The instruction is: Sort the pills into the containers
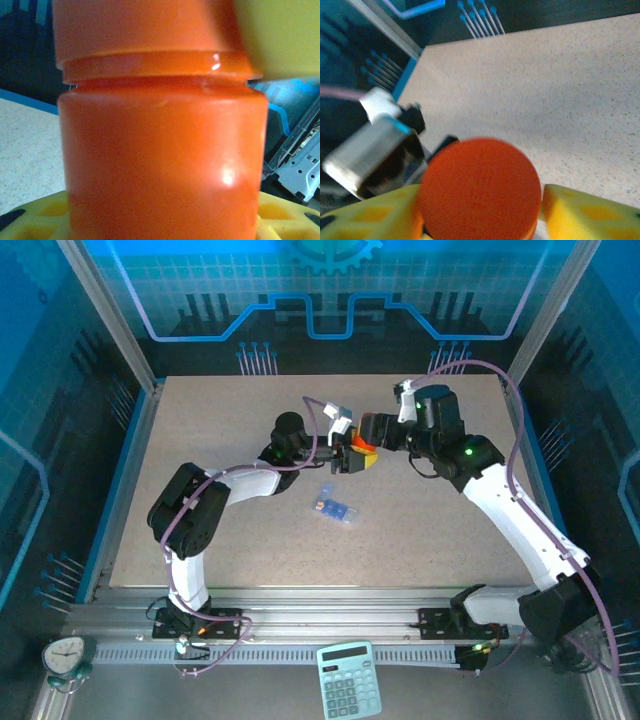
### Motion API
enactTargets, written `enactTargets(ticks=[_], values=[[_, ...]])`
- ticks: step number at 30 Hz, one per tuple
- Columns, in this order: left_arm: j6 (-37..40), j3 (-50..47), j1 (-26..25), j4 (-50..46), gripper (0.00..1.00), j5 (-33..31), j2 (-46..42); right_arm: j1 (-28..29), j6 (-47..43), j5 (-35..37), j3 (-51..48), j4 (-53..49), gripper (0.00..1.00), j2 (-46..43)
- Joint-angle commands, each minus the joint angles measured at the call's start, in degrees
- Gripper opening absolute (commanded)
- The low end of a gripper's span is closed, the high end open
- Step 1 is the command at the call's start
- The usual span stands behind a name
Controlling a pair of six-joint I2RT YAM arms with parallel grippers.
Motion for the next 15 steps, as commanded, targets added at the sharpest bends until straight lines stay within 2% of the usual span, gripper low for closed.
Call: enactTargets(ticks=[1, 5, 9, 15], values=[[1.2, 2.4, -0.4, 3.9, 0.10, -0.5, -1.5, -2.2, -2.3, -5.2, 3.8, -5.6, 0.76, 0.1], [1.3, 2.3, -0.4, 3.7, 0.10, -0.4, -1.6, -6.3, -5.7, -12.3, 8.0, -8.4, 0.92, -0.5], [1.3, 2.3, -0.4, 3.7, 0.10, -0.3, -1.6, -9.8, -9.5, -16.9, 10.2, -9.9, 0.96, -0.8], [2.6, 2.2, -0.4, 1.6, 0.10, 0.6, -2.4, -16.8, -14.3, -33.1, 10.5, -7.3, 0.94, 2.7]])
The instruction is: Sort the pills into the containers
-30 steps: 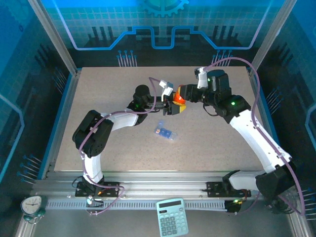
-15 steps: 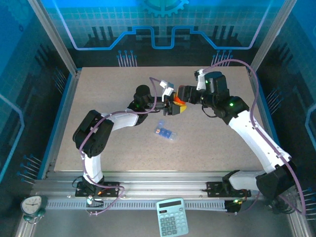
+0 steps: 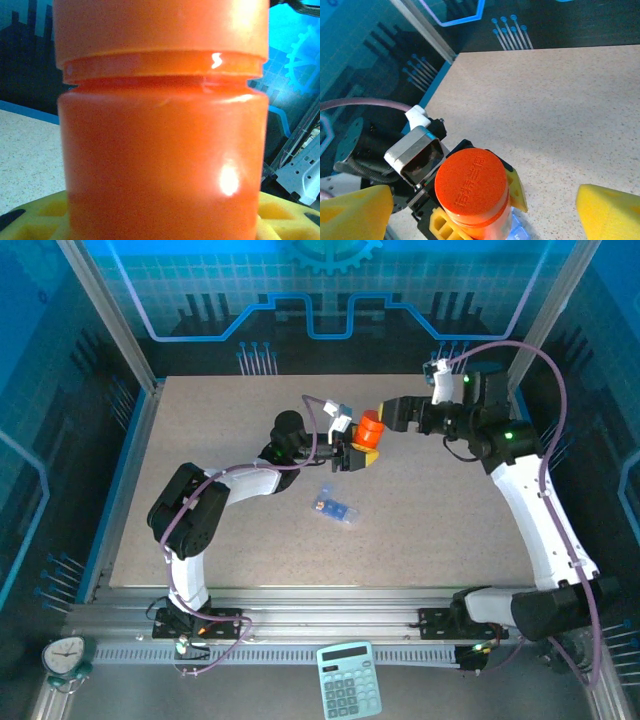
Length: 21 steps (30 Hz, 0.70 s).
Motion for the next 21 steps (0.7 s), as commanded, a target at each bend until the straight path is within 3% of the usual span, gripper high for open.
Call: enactTargets(ticks=[1, 6, 21], values=[[2.5, 1.6, -0.3, 0.6, 0.10, 0.9, -2.5, -2.2, -5.6, -12.1, 2.2, -1.0, 0.94, 3.3], [3.0, 1.7, -0.3, -0.5, 0.10, 1.6, -2.6, -1.3, -10.8, -16.4, 5.4, -5.0, 0.94, 7.2], [2.2, 2.6, -0.4, -0.6, 0.10, 2.1, -2.1, 1.3, -13.3, -14.9, 7.2, -8.4, 0.82, 10.4]])
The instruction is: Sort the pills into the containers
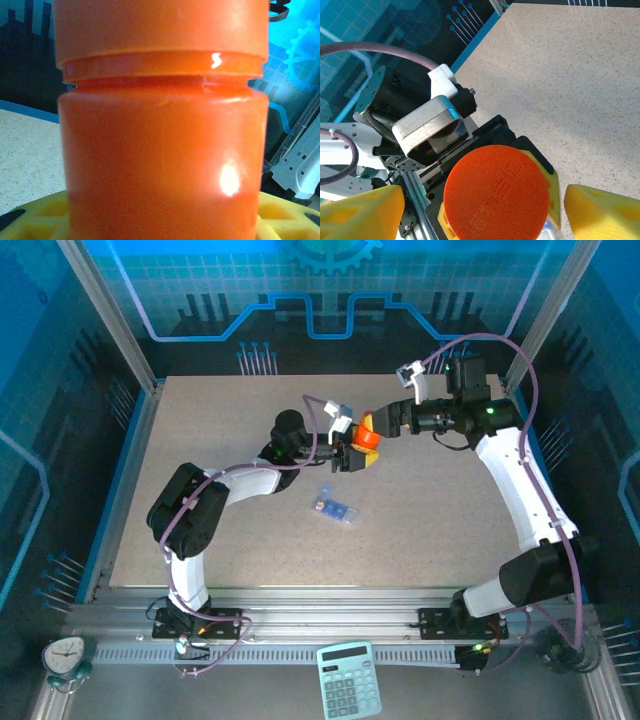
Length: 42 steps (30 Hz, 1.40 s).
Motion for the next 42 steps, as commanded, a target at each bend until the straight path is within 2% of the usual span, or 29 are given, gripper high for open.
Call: enactTargets(ticks=[1, 13, 21, 24, 31, 35, 42], values=[[1.0, 2.3, -0.4, 0.6, 0.10, 1.5, -2.0, 0.8, -1.3, -1.1, 1.8, -1.8, 0.81, 0.9], [1.1, 2.6, -0.5, 0.4, 0.10, 1.5, -2.2, 1.4, -1.3, 0.6, 1.7, -2.4, 0.57, 0.9], [1.1, 2.8, -0.6, 0.3, 0.10, 1.3, -2.0, 2.5, 4.4, 5.7, -5.2, 3.3, 0.43, -3.3], [1.2, 2.9, -0.7, 0.2, 0.10, 1.2, -2.0, 4.5, 9.0, 10.7, -9.7, 7.3, 0.42, -6.0], [1.5, 3.0, -0.8, 0.0, 0.10, 1.0, -1.9, 13.6, 19.6, 30.4, -18.0, 12.4, 0.40, -11.4], [1.5, 3.0, -0.8, -0.2, 0.10, 0.9, -2.0, 15.8, 23.4, 34.5, -20.9, 14.8, 0.39, -12.5], [1.5, 3.1, -0.9, -0.4, 0.10, 0.9, -2.0, 16.6, 24.1, 35.5, -20.6, 14.4, 0.42, -12.4]])
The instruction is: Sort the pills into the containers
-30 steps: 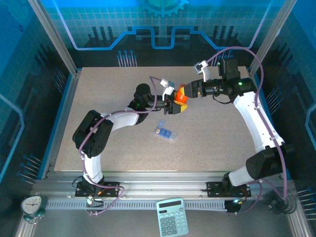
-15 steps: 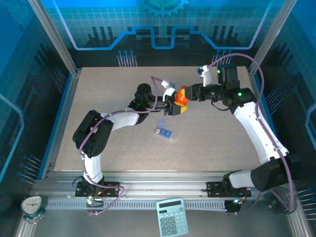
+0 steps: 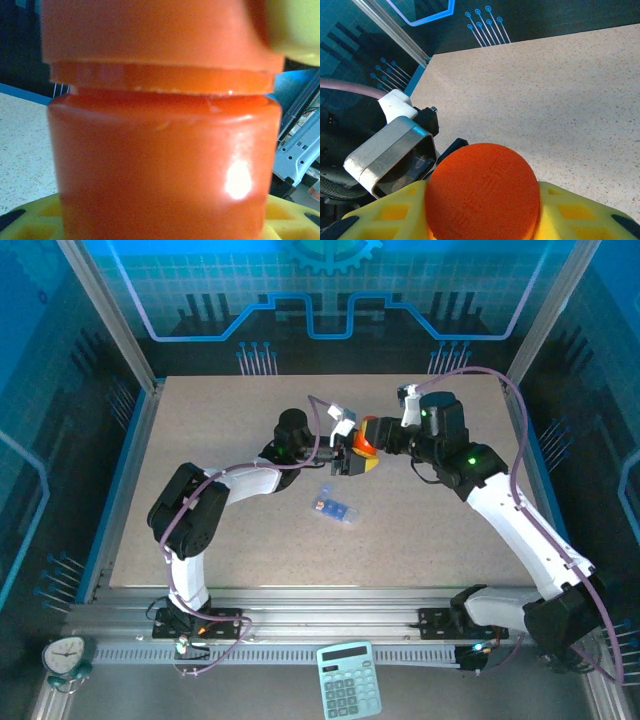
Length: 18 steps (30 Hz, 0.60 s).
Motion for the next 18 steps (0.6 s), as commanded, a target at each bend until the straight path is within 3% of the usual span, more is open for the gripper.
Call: enactTargets(ticks=[1, 5, 8, 12, 18], values=[[0.2, 2.5, -0.6, 4.9, 0.10, -1.7, -1.9, 2.0, 1.5, -1.0, -1.3, -4.9, 0.43, 1.2], [0.3, 2.4, -0.6, 4.8, 0.10, -1.6, -2.0, 1.4, 0.6, -1.3, 0.7, -6.5, 0.50, 1.4], [0.6, 2.2, -0.6, 4.3, 0.10, -1.6, -2.2, -1.3, -0.3, -4.6, 3.1, -7.7, 0.61, 1.2], [1.1, 2.0, -0.6, 3.7, 0.10, -1.5, -2.5, -7.3, -0.5, -13.5, 5.4, -7.6, 0.76, -0.4], [1.2, 1.6, -0.6, 4.0, 0.10, -1.1, -2.4, -16.3, -2.2, -30.0, 4.9, -2.8, 0.85, -1.6]])
